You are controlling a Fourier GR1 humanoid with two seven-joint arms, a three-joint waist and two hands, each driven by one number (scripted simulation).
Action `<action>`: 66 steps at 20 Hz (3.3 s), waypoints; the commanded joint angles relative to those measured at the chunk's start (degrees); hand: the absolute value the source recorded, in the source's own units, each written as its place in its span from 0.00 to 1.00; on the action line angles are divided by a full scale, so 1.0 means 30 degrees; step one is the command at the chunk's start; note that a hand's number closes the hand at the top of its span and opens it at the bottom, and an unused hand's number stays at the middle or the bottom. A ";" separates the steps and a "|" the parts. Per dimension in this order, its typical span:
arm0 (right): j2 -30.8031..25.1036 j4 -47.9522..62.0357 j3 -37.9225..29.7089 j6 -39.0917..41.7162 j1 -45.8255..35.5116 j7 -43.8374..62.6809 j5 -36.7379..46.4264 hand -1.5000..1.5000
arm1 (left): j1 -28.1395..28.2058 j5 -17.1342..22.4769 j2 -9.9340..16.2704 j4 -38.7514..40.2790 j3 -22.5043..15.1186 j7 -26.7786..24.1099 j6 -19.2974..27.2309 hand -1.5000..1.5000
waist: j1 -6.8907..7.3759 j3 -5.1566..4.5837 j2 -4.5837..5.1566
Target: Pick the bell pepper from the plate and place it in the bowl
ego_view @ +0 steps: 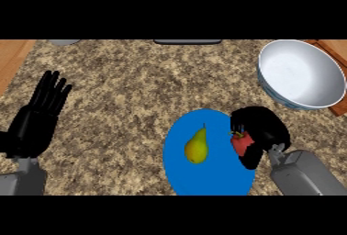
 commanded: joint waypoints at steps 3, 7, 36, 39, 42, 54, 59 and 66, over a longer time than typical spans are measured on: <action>-0.0708 -0.4124 -0.1848 -0.0157 -0.0072 0.2019 0.0823 1.00 | -0.0366 0.0242 0.0479 0.0687 0.0800 -0.0081 -0.0278 0.50 | -0.0193 -0.0014 -0.0057; -0.1852 -0.6838 -0.3888 0.1266 -0.1396 0.4307 0.0920 1.00 | -0.0266 -0.0087 -0.0078 -0.0510 0.0142 0.0673 0.0463 0.50 | -0.0284 -0.0018 -0.0146; -0.4039 1.3939 -1.3169 -0.6685 -0.8937 -0.6793 0.2355 1.00 | 0.0033 -0.0053 -0.0417 -0.0679 0.0158 0.0398 -0.0710 0.50 | 0.0771 0.0017 0.0221; -0.4112 1.7189 -1.3169 -0.7794 -1.0069 -0.8048 0.3020 1.00 | 0.0169 -0.1050 -0.1320 -0.0870 -0.0888 -0.0094 -0.0168 0.50 | 0.0908 0.0027 0.0295; -0.3486 1.9578 -1.2817 -0.8231 -1.0425 -0.8039 0.3674 1.00 | -0.0754 -0.0238 -0.0470 -0.0340 -0.0064 0.0531 -0.0708 0.50 | 0.1197 0.0041 0.0426; -0.3858 2.4465 -1.5949 -0.6651 -1.2176 -1.2049 0.0794 0.00 | -0.1661 -0.0681 -0.0920 0.0512 -0.0415 0.0178 -0.0503 0.50 | 0.1308 0.0093 0.0604; -0.3919 2.3996 -1.9493 -0.8030 -1.2605 -1.3844 -0.2672 0.00 | -0.1351 -0.1016 -0.0966 0.0508 -0.0369 -0.0023 -0.0226 0.50 | 0.1112 0.0128 0.0532; -0.6044 2.4994 -2.2247 -0.7974 -1.1499 -1.5471 -0.5091 0.00 | -0.0889 -0.0445 -0.0543 0.0439 0.0225 0.0005 -0.0739 0.50 | 0.0913 0.0075 0.0424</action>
